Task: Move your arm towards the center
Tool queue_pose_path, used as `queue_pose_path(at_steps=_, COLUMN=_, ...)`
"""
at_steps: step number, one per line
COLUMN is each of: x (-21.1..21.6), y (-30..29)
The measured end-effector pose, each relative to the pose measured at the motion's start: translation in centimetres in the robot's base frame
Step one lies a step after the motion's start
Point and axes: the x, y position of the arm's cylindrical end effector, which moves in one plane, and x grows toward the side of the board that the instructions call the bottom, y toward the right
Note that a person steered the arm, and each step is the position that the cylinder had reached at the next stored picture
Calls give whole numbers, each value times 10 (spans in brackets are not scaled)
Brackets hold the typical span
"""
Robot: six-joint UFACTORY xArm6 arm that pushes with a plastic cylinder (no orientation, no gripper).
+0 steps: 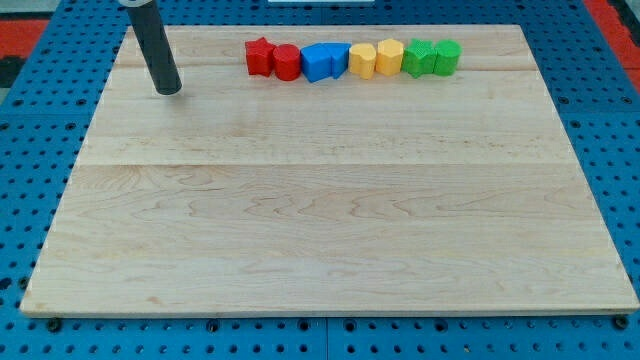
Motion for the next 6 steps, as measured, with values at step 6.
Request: queue_pose_path(at_steps=6, x=57, y=-12)
